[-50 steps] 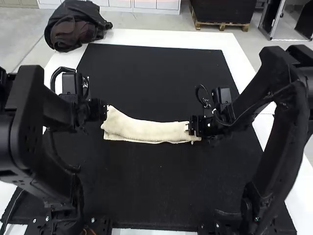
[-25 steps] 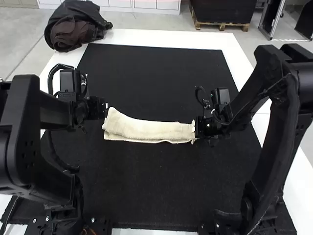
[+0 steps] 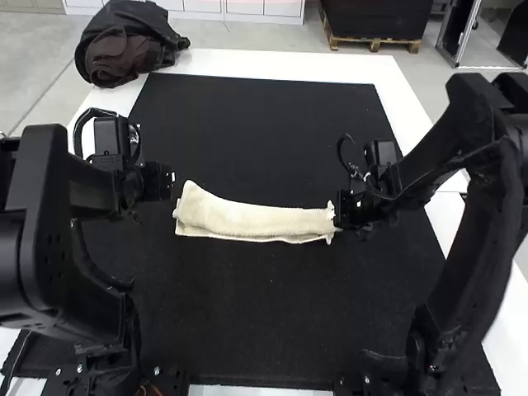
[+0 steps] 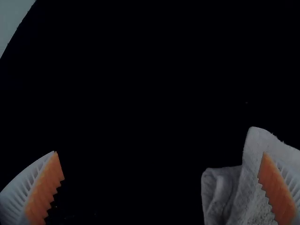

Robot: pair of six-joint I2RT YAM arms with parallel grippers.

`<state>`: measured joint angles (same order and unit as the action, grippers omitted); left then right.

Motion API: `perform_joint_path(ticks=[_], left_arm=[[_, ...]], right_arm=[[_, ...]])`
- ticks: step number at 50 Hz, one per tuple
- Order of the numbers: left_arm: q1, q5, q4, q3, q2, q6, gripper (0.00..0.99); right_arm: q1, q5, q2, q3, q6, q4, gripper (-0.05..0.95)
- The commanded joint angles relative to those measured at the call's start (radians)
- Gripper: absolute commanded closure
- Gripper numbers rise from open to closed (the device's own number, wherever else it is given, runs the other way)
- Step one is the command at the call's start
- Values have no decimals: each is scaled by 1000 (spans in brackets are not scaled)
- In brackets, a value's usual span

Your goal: Fold the towel.

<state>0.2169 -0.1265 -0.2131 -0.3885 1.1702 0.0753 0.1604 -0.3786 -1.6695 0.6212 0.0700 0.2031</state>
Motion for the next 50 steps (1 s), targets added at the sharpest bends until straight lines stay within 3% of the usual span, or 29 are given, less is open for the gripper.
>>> perform_joint_path(ticks=[1,16,32,50], left_arm=[[4,11,-11,-50,-26,-12,26],[6,27,-32,-53,-20,-25,26],[18,53,-35,-49,-1,-39,26],[87,53,-49,-39,-1,-58,26]], right_arm=[[-10,-25,56,68,24,-41,930],[88,-37,97,183,113,-139,930],[277,4,90,264,155,-151,928],[446,29,20,379,194,-146,930]])
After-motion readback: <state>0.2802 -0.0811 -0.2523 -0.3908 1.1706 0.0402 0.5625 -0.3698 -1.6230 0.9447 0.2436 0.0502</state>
